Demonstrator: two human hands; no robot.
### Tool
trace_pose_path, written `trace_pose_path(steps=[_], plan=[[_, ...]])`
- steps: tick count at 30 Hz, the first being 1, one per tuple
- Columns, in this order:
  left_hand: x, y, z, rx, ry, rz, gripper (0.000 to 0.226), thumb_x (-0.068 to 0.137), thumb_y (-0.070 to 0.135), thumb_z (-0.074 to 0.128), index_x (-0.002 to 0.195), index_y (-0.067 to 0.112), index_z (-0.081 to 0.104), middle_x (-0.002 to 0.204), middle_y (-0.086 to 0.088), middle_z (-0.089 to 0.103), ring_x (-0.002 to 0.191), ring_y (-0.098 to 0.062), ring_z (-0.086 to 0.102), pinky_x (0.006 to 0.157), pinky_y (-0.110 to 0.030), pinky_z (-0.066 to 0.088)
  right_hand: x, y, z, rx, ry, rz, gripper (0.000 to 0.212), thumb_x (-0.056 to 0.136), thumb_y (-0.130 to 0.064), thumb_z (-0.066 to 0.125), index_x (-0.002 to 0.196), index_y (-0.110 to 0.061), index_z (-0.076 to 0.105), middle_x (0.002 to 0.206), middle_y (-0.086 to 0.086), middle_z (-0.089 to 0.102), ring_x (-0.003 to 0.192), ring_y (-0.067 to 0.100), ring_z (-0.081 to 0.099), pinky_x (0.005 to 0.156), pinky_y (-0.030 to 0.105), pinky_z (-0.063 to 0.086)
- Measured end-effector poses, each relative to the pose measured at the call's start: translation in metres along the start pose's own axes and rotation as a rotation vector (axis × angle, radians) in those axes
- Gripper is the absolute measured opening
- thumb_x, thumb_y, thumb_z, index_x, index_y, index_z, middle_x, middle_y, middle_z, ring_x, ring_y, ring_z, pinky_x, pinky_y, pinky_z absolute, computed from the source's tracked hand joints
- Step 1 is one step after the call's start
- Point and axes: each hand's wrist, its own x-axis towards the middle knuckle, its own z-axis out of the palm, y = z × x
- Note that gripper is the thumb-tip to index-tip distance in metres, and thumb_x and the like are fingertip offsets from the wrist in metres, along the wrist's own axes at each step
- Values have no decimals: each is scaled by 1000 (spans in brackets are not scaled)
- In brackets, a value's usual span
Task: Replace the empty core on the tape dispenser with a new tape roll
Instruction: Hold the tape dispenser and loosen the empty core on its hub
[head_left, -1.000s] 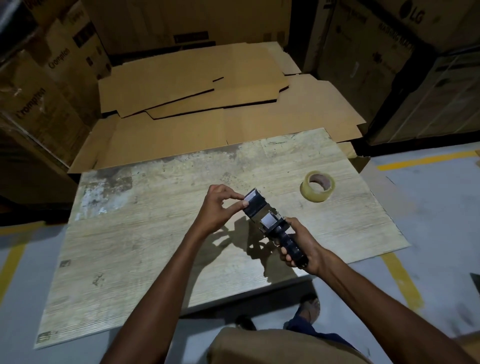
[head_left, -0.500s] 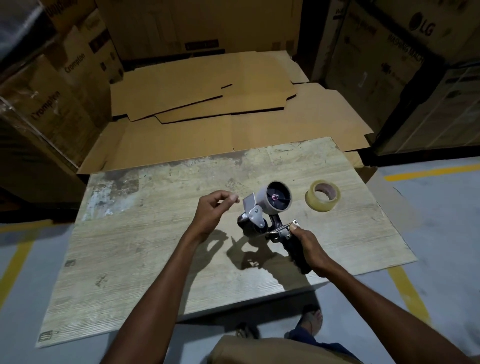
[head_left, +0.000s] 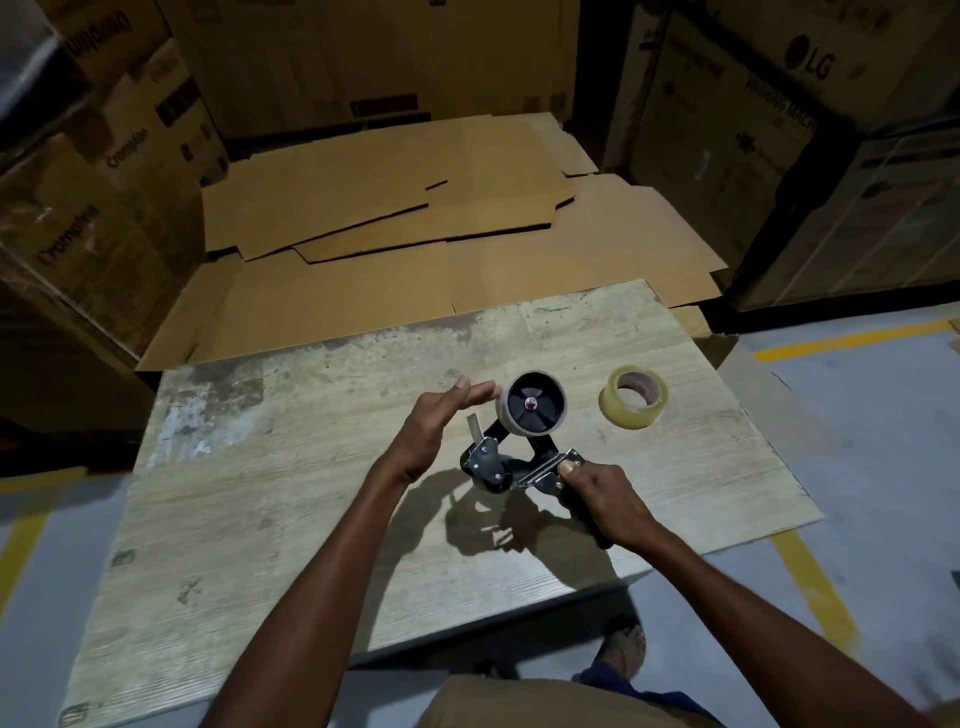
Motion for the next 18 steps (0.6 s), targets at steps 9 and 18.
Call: trace_pose_path(steps=[9, 18], plan=[[9, -27, 2, 15, 68, -154, 80, 97, 73, 21, 134, 22, 70, 126, 3, 74, 142, -17, 47, 116, -46, 18, 9, 21, 21, -296, -54, 64, 53, 101, -60, 49, 63, -24, 55, 55, -6, 57, 49, 4, 51, 57, 29, 41], [20, -68, 11, 174, 167, -190, 46, 108, 38, 53, 144, 10, 61, 158, -11, 48, 153, -17, 33, 118, -34, 30, 22, 29, 52, -224, -57, 252, 64, 103, -63, 40, 59, -16, 44, 56, 0, 52, 54, 15, 49, 55, 32, 36]])
